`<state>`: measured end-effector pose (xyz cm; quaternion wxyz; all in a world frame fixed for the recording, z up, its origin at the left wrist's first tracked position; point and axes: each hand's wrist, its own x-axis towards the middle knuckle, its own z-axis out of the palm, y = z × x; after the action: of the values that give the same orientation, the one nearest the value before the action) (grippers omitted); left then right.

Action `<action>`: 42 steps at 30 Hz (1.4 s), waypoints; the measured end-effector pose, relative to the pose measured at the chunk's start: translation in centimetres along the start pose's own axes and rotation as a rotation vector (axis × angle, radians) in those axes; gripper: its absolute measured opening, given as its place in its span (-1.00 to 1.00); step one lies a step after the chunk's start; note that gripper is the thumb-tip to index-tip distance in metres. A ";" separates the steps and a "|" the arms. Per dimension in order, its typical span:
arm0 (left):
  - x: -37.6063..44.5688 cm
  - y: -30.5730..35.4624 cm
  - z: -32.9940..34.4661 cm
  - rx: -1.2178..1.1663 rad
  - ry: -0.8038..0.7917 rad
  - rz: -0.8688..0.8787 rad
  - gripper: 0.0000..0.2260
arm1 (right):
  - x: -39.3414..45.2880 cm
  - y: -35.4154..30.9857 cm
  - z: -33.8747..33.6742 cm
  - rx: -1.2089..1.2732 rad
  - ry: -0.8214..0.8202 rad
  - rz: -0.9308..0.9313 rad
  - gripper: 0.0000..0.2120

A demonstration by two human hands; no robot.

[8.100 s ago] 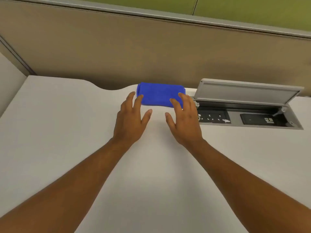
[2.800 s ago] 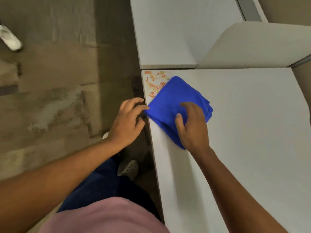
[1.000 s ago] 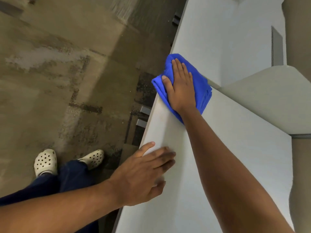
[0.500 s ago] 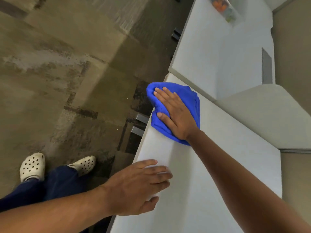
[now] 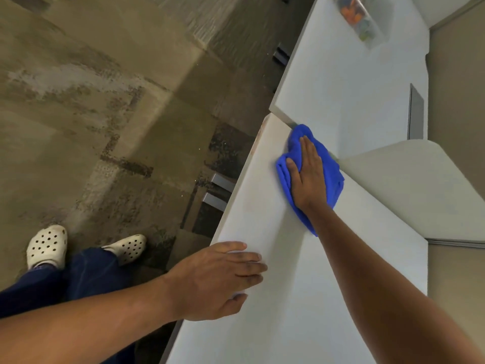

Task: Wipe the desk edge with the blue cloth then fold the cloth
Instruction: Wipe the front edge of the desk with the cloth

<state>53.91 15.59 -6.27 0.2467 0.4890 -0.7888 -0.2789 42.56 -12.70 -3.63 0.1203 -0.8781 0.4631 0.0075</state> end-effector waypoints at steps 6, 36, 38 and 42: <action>0.1 0.2 0.1 0.011 0.007 0.008 -0.53 | 1.4 -5.3 1.4 -0.009 0.026 -0.010 -0.38; -2.7 0.3 0.9 0.069 -0.032 0.099 -0.48 | -5.6 -3.9 1.6 0.024 -0.072 -0.300 -0.43; -2.6 0.3 0.9 0.070 -0.034 0.098 -0.47 | -2.8 -2.5 0.2 0.063 0.001 -0.072 -0.43; -2.3 0.3 1.0 0.047 -0.058 0.096 -0.45 | 1.6 -5.9 1.4 0.064 0.117 0.186 -0.40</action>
<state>54.01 17.98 -7.06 0.2252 0.4480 -0.8244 -0.2625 48.43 -10.44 -3.92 0.1198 -0.8259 0.5489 -0.0473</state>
